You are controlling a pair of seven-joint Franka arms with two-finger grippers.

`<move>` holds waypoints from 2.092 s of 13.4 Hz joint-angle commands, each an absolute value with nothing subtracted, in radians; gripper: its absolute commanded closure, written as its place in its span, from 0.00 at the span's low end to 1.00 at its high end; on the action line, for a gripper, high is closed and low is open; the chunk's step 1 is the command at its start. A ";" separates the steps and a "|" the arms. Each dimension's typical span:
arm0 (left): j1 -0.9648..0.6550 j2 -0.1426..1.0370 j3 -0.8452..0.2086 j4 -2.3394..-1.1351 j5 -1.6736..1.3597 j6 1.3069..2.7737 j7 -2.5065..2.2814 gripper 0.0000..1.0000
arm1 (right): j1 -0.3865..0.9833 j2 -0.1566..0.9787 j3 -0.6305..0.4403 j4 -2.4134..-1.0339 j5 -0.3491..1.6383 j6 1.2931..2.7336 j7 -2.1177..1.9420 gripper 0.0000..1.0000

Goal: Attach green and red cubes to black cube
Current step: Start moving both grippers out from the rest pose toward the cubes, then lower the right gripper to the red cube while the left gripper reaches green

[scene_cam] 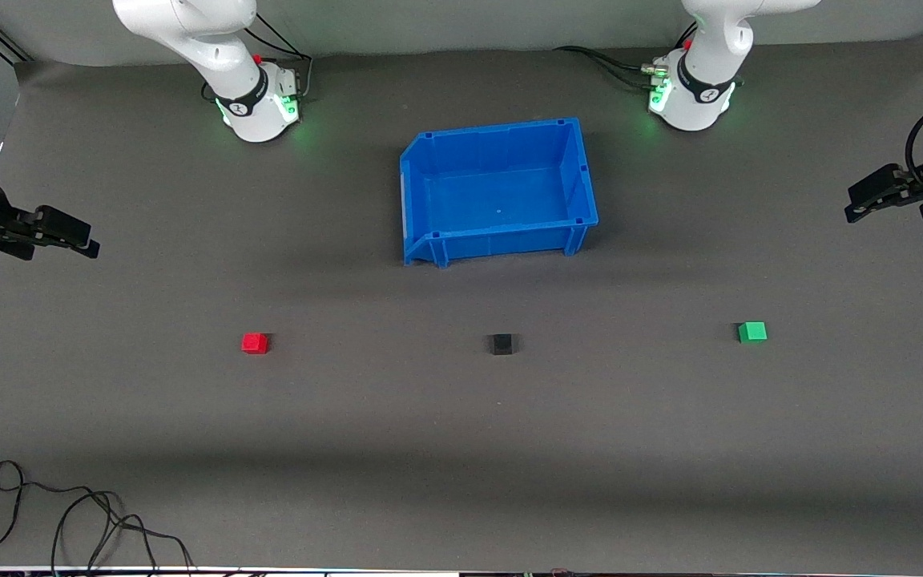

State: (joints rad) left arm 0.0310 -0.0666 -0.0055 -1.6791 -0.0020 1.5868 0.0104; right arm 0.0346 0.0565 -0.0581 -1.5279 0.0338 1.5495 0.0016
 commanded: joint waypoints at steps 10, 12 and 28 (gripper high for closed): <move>0.070 0.017 -0.003 -1.910 -0.001 1.901 0.008 0.00 | 0.046 0.207 -0.061 -1.365 0.073 1.555 0.918 0.00; 0.072 0.060 -0.003 -1.914 -0.002 1.917 0.009 0.00 | 0.043 0.224 -0.061 -1.373 0.113 1.554 1.056 0.00; 0.066 0.466 -0.003 -1.957 0.020 2.365 0.025 0.12 | 0.043 0.437 -0.061 -1.871 0.462 2.265 1.160 0.00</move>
